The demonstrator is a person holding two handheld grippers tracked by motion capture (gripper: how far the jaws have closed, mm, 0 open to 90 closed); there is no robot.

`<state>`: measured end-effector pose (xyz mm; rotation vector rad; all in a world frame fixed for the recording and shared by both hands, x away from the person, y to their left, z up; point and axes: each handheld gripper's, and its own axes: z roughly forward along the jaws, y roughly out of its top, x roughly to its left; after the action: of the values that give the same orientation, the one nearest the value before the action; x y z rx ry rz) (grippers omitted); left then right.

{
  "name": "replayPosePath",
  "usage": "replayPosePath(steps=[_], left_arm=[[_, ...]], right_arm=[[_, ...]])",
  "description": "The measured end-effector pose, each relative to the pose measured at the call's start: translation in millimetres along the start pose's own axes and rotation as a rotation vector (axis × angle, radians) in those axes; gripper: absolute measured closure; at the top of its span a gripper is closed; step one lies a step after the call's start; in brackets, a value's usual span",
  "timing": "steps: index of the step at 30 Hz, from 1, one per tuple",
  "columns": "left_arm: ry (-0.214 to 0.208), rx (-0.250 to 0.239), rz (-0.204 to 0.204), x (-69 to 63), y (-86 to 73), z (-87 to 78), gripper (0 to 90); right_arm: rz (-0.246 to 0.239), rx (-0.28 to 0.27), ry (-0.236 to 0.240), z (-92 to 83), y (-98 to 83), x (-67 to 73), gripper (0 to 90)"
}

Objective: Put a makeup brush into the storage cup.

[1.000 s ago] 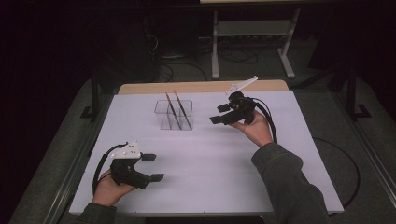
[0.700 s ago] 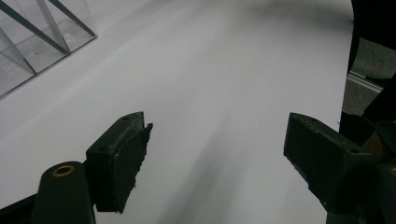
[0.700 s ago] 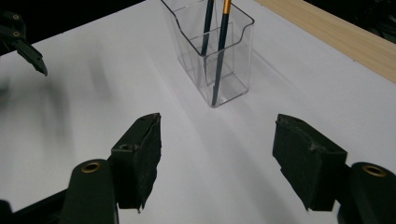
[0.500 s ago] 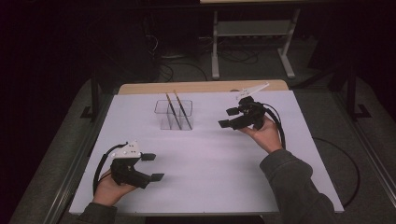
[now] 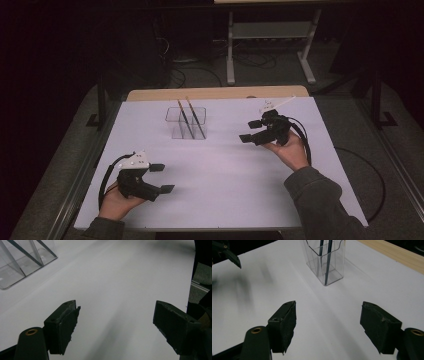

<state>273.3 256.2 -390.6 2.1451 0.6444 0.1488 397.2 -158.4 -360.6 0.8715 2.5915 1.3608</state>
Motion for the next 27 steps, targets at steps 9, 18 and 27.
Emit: replayPosePath(steps=[9,18,27], left_arm=[[0.010,-0.003,-0.002,1.0,-0.5,-0.7,19.0],[0.010,0.000,-0.003,2.2,-1.2,-0.4,17.9],[0.014,0.004,-0.004,2.0,-2.0,1.1,17.7]], right_arm=[[0.007,-0.008,-0.008,-8.4,-12.2,0.9,27.7],[0.027,-0.016,-0.013,-17.0,-22.8,2.5,27.5],[0.046,-0.014,-0.018,-22.5,-39.3,2.3,27.3]])
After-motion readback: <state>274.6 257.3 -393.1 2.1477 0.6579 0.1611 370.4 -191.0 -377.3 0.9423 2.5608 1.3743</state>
